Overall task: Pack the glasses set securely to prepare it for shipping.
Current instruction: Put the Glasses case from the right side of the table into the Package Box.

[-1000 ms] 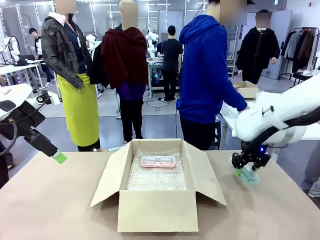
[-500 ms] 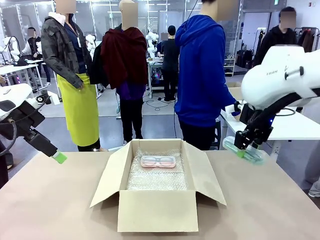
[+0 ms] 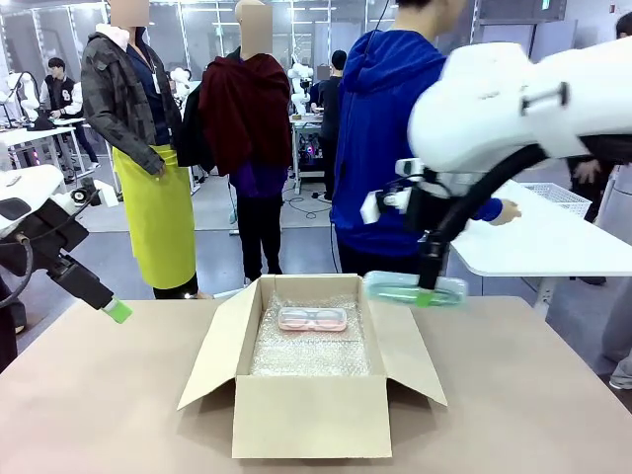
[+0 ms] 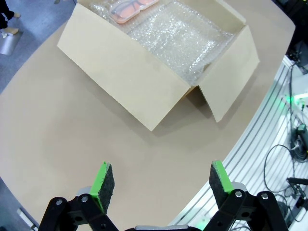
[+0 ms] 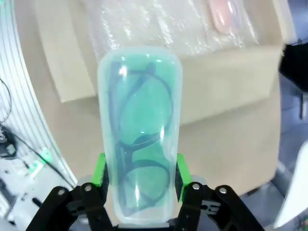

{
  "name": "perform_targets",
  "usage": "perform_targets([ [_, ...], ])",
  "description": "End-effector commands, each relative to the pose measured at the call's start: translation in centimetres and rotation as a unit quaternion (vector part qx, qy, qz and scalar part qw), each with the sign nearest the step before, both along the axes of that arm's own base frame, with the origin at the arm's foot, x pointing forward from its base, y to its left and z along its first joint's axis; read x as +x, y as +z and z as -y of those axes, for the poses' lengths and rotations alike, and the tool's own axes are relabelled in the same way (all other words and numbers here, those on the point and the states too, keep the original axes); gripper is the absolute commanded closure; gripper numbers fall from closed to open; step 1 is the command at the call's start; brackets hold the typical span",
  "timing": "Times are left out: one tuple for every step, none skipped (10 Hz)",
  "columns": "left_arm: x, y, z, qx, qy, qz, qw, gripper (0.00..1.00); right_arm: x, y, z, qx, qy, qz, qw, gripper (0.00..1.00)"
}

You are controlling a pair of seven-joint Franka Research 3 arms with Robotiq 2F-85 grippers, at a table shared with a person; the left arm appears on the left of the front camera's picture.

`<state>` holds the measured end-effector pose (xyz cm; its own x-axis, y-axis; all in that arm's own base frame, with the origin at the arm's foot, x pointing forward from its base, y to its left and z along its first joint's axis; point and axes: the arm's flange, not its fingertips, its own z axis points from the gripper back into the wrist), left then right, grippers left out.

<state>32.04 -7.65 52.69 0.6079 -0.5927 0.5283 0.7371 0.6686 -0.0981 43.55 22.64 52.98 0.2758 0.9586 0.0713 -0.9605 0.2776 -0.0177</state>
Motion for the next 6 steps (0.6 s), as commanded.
perform_targets([
  [0.0,-0.1,-0.2,-0.010,-0.009,0.003,1.000,0.00,2.4,-1.0,-4.8,-0.026,0.071,0.009,0.997,0.82],
  [0.0,-0.1,-0.2,-0.010,-0.009,0.003,1.000,0.00,2.6,-2.1,-7.2,-0.036,0.083,0.019,0.996,0.82],
  [0.0,-0.1,-0.2,-0.010,-0.009,0.003,1.000,0.00,3.1,-3.7,-8.9,-0.036,0.089,0.011,0.995,0.82],
  [0.0,-0.1,-0.2,-0.010,-0.009,0.003,1.000,0.00,3.7,-5.4,-10.6,-0.040,0.085,0.024,0.995,0.82],
  [0.0,-0.1,-0.2,-0.010,-0.009,0.003,1.000,0.00,4.1,-7.1,-12.2,-0.033,0.084,0.026,0.996,0.82],
  [0.0,-0.1,-0.2,-0.010,-0.009,0.003,1.000,0.00,4.8,-8.3,-13.0,-0.022,0.085,0.031,0.996,0.82],
])
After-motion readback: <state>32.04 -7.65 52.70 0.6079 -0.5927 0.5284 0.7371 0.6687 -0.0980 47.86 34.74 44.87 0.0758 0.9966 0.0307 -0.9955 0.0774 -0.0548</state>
